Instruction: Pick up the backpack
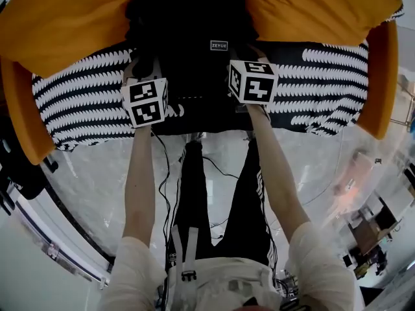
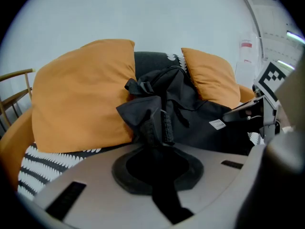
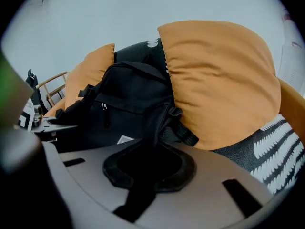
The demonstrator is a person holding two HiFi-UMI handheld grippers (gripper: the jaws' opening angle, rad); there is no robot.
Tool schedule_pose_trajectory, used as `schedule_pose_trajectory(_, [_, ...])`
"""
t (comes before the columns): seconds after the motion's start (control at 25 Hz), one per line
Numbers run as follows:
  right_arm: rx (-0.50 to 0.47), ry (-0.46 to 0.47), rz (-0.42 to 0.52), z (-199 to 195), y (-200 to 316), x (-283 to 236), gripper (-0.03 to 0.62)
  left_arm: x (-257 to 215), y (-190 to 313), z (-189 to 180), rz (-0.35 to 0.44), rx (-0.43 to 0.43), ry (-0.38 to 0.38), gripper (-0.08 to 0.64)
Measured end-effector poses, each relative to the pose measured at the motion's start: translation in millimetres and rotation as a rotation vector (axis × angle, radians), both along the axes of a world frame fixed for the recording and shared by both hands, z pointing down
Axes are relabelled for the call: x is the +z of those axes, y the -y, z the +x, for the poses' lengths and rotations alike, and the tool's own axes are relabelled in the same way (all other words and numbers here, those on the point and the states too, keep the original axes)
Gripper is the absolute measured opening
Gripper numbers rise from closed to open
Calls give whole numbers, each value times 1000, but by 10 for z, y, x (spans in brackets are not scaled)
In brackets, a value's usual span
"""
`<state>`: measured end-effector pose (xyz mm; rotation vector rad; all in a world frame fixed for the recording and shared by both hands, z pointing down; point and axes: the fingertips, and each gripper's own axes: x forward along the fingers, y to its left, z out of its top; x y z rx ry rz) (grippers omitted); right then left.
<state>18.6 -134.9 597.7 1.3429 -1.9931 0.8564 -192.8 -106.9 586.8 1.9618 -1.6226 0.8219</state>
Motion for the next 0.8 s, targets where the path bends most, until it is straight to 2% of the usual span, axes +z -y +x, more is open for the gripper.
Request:
schedule_pose_trajectory(0.2, [12,10,26,-29,-4,-449,28,-445,-56,-46,31,-13,9,44])
schedule_pose_trajectory(0.4, [-11,14,84,-47,40,-932,21,-883,-139,-72,72,-68,-14,43])
schedule_pose_trajectory(0.6, [-33,26,188,-137,173,-1910,20,-1817,-98,-160,171,-122,-24,41])
schedule_pose_trajectory(0.8, [-27,53,316,-56,139,-3079,20,-2985,-147,-85,304,-143,-7,41])
